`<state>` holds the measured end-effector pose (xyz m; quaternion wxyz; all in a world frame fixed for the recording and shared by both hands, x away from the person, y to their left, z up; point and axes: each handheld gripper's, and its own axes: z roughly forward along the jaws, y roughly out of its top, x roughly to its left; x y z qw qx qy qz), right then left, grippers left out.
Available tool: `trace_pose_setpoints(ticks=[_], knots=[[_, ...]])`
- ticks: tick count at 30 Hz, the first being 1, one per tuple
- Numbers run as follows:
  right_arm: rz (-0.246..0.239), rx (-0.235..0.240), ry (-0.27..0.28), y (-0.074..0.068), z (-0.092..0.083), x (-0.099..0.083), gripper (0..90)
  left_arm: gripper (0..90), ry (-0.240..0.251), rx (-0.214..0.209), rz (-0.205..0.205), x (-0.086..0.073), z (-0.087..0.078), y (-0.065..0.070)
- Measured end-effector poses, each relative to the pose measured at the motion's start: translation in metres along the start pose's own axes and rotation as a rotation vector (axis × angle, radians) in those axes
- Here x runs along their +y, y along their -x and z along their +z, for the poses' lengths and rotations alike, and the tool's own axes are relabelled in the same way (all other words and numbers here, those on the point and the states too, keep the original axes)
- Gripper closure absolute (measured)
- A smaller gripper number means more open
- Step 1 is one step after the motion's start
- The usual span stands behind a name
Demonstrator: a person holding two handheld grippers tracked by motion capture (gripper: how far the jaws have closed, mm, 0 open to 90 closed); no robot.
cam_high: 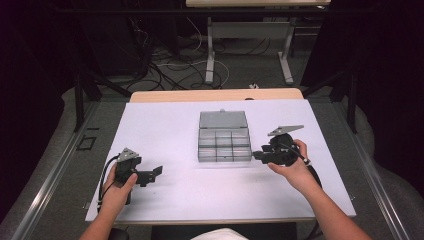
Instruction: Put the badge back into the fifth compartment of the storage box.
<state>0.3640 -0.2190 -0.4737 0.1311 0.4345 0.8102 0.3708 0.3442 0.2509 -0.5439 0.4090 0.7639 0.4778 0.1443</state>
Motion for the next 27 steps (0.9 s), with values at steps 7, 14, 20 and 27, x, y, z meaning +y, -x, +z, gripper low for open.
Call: trace_pose_setpoints(ticks=[7, 14, 20, 27], knots=[[0.004, 0.001, -0.001, 0.002, 0.005, 0.006, 53.8, 3.0, 0.0, -0.001, 0.0, 0.0, 0.0, 0.0], [0.005, -0.001, 0.001, 0.001, 0.01, 0.01, 53.8, 3.0, 0.0, -0.002, 0.0, 0.0, 0.0, 0.0], [0.006, -0.001, 0.003, 0.001, 0.015, 0.013, 53.8, 3.0, 0.0, -0.002, 0.0, 0.0, 0.0, 0.0], [0.003, 0.003, -0.002, 0.0, 0.021, 0.016, 53.8, 3.0, 0.001, -0.002, -0.002, 0.0, 0.0, -0.001]])
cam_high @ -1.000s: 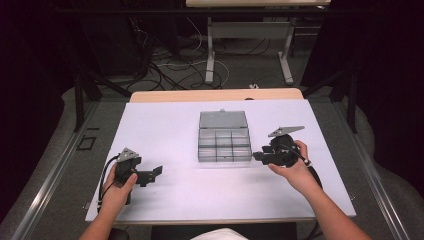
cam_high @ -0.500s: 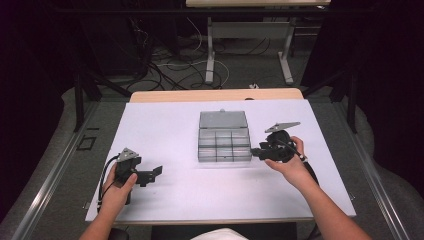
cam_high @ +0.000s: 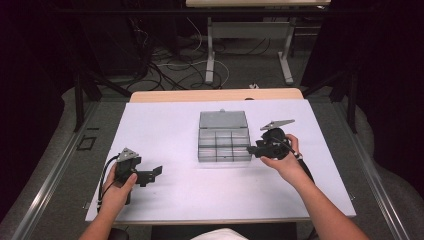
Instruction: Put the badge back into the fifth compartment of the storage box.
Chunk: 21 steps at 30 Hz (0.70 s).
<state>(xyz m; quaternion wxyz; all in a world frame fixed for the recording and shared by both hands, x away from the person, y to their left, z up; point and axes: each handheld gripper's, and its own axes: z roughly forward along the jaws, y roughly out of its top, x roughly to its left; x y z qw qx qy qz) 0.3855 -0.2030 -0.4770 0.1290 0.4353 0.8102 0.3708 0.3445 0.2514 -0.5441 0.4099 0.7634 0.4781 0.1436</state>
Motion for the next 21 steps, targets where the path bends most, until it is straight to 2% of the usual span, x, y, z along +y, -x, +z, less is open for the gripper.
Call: trace_pose_setpoints(ticks=[21], knots=[[-0.013, 0.011, -0.016, -0.014, 0.02, 0.013, 53.8, 3.1, 0.0, -0.001, -0.001, 0.0, 0.0, 0.0]])
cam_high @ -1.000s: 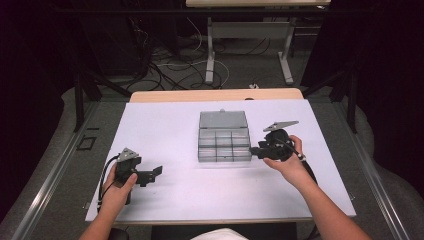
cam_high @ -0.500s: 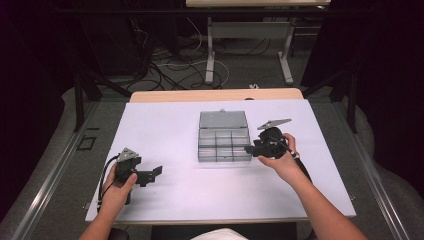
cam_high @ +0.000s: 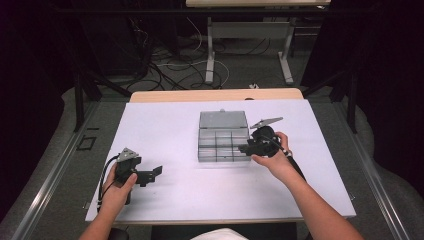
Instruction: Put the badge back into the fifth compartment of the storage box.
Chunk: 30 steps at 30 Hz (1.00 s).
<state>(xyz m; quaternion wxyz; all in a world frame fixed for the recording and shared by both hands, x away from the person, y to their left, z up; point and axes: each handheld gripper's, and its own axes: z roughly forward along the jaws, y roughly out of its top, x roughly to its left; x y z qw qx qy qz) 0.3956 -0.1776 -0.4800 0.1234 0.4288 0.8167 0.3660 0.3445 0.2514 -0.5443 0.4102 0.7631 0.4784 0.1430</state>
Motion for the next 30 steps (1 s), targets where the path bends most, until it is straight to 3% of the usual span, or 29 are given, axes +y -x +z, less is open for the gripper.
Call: trace_pose_setpoints(ticks=[30], knots=[[-0.026, 0.019, -0.023, -0.015, 0.025, 0.009, 53.8, 3.2, 0.0, -0.002, 0.002, 0.0, 0.0, -0.001]])
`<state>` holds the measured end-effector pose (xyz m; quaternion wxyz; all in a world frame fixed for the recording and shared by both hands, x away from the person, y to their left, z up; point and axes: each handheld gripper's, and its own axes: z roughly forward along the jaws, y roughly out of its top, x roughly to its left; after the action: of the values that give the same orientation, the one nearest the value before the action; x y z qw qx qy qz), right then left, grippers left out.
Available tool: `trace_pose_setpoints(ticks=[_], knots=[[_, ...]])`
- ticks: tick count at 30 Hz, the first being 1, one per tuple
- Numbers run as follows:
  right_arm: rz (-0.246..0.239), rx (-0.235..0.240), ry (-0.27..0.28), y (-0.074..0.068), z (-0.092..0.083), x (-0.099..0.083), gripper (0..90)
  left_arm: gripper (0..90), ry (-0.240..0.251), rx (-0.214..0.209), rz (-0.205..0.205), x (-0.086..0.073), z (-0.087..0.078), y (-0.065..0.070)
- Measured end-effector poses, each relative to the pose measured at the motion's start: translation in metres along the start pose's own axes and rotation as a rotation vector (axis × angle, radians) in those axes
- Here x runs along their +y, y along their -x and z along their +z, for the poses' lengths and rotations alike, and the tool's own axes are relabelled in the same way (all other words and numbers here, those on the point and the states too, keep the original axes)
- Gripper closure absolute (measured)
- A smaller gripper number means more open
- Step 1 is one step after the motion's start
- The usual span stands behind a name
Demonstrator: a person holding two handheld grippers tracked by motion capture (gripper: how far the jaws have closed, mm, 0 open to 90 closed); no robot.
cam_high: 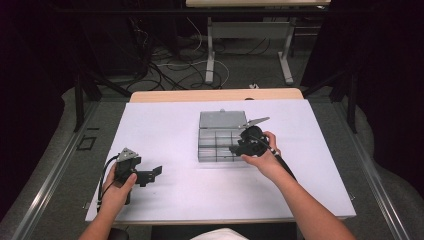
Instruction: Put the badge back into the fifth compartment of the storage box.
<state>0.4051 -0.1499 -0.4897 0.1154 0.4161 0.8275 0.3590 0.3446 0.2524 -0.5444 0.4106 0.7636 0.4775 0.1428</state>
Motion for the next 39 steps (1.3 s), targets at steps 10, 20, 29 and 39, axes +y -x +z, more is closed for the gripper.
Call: trace_pose_setpoints(ticks=[10, 20, 29, 39], knots=[[-0.001, 0.007, -0.009, -0.006, 0.008, 0.003, 53.8, 3.2, 0.002, 0.0, 0.0, 0.0, 0.0, 0.0], [-0.002, 0.004, -0.021, -0.007, 0.014, 0.003, 53.8, 3.3, 0.0, 0.0, 0.0, 0.0, 0.0, 0.0], [-0.001, 0.003, -0.025, -0.011, 0.022, 0.004, 53.8, 3.3, 0.0, -0.001, 0.001, 0.0, 0.0, -0.001], [-0.001, 0.003, -0.037, -0.014, 0.033, 0.005, 53.8, 3.4, 0.001, -0.002, 0.0, 0.0, -0.001, -0.001]])
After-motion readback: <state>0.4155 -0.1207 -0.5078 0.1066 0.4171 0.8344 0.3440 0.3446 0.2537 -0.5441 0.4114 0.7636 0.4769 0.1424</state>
